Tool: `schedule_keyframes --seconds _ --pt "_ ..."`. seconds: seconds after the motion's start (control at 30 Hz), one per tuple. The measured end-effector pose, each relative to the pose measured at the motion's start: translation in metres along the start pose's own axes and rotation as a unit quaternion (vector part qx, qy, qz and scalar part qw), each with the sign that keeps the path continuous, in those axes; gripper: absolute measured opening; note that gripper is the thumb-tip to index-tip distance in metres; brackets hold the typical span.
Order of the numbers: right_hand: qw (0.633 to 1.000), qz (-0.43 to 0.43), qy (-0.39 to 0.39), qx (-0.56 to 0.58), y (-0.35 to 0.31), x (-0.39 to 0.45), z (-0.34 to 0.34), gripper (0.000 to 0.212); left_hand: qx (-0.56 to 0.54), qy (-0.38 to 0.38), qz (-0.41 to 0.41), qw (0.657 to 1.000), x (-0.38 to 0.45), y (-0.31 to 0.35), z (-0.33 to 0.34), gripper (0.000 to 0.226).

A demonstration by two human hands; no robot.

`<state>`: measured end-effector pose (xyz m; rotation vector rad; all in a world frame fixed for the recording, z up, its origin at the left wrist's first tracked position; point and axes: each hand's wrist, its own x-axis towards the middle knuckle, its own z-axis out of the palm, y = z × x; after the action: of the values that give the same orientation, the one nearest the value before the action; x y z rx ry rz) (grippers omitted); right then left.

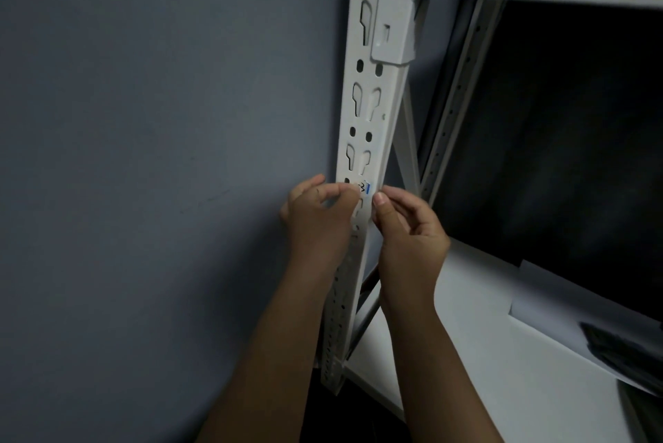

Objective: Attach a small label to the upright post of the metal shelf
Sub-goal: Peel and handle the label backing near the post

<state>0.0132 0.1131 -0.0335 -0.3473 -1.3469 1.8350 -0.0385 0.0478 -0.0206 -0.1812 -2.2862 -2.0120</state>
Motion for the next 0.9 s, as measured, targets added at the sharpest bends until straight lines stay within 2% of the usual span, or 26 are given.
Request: schedule_keyframes --seconds 0.13,0.23,0.37,0.5,0.63,0.8,0.9 --pt "1.0 -0.004 -0.004 -0.008 0.0 -0.001 -0.001 0.013 -0.016 0.004 0.008 1.0 -0.002 0.0 0.0 0.017" --pt "1.0 -0.012 -0.004 -0.019 -0.001 -0.001 -0.001 0.013 -0.01 0.011 0.024 1.0 -0.004 0.001 -0.002 0.01" --pt "0.999 -0.022 0.0 -0.045 -0.001 -0.002 0.0 0.014 -0.011 0.017 0.028 0.999 -0.002 0.003 -0.011 0.016" --pt "0.998 -0.027 0.006 -0.051 -0.003 0.0 0.002 0.014 0.063 0.028 0.111 0.991 -0.009 0.007 -0.014 0.014" --pt "0.998 -0.028 0.009 -0.058 -0.003 -0.001 0.003 0.013 0.06 0.038 0.141 0.987 -0.012 0.004 -0.013 0.015" --pt "0.999 -0.024 0.011 -0.04 -0.003 -0.001 0.004 0.014 0.078 0.096 0.167 0.978 -0.012 0.002 -0.007 0.004" --pt "0.999 -0.033 0.0 -0.042 -0.004 -0.001 0.003 0.015 0.115 0.143 0.232 0.955 -0.012 -0.001 -0.001 0.002"
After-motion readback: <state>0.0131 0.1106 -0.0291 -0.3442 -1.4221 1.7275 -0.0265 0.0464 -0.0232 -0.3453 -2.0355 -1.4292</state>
